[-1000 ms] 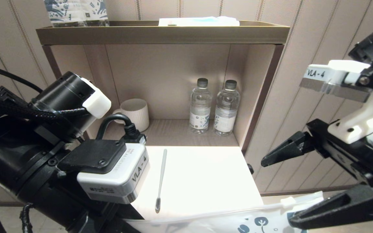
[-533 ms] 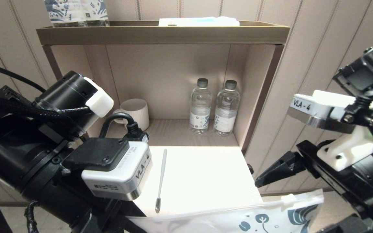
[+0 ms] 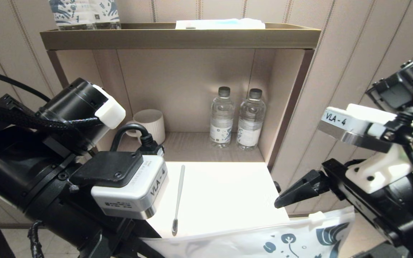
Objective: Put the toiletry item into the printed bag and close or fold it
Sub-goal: Hand it to the other hand
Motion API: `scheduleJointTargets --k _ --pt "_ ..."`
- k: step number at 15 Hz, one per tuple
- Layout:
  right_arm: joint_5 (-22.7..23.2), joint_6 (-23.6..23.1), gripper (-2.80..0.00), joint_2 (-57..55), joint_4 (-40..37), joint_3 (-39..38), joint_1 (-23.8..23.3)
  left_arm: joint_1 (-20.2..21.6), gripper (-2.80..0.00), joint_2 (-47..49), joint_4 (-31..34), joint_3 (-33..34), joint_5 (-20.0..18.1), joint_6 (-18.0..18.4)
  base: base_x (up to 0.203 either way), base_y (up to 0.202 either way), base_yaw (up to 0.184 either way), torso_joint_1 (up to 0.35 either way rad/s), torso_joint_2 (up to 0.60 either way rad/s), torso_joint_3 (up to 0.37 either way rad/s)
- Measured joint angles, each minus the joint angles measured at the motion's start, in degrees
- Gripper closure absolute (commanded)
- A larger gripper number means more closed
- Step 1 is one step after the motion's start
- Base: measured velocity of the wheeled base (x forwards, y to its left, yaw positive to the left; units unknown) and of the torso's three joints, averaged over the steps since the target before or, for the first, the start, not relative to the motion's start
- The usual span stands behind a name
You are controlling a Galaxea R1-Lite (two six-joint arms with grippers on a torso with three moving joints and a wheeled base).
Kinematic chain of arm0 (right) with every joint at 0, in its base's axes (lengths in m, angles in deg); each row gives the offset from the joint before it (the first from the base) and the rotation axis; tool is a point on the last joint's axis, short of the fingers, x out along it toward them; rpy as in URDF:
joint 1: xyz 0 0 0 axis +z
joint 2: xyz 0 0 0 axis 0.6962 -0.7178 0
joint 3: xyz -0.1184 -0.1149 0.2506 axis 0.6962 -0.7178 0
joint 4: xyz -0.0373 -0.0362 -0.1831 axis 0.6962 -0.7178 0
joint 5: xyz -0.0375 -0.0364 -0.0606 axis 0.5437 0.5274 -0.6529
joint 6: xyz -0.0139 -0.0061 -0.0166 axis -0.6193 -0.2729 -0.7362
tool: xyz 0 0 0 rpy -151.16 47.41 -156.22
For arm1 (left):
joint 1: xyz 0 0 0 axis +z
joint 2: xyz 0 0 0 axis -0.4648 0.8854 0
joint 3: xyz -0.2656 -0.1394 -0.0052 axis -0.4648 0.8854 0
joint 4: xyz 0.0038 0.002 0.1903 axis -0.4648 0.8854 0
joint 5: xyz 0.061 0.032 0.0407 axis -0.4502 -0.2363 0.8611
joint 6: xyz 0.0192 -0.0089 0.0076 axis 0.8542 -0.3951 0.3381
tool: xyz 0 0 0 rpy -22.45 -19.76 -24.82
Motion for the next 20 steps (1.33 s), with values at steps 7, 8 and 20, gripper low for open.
scheduleJointTargets --k 7,8,20 --pt "0.8 0.3 -2.80 -0.3 2.7 -2.9 -0.3 0.1 0.00 0.1 -0.1 0.0 0.0 0.0 0.000 0.000 0.000 0.000 0.00 0.000" --pt "0.8 0.3 -2.80 -0.2 3.1 -2.9 -0.3 0.1 0.00 0.1 -0.1 0.0 0.0 0.0 0.000 0.000 0.000 0.000 0.00 0.000" --pt "2.1 1.5 0.00 0.3 4.1 -3.3 -0.3 0.0 0.00 0.3 -0.1 0.0 0.0 0.1 0.000 0.000 0.000 0.000 0.00 0.000"
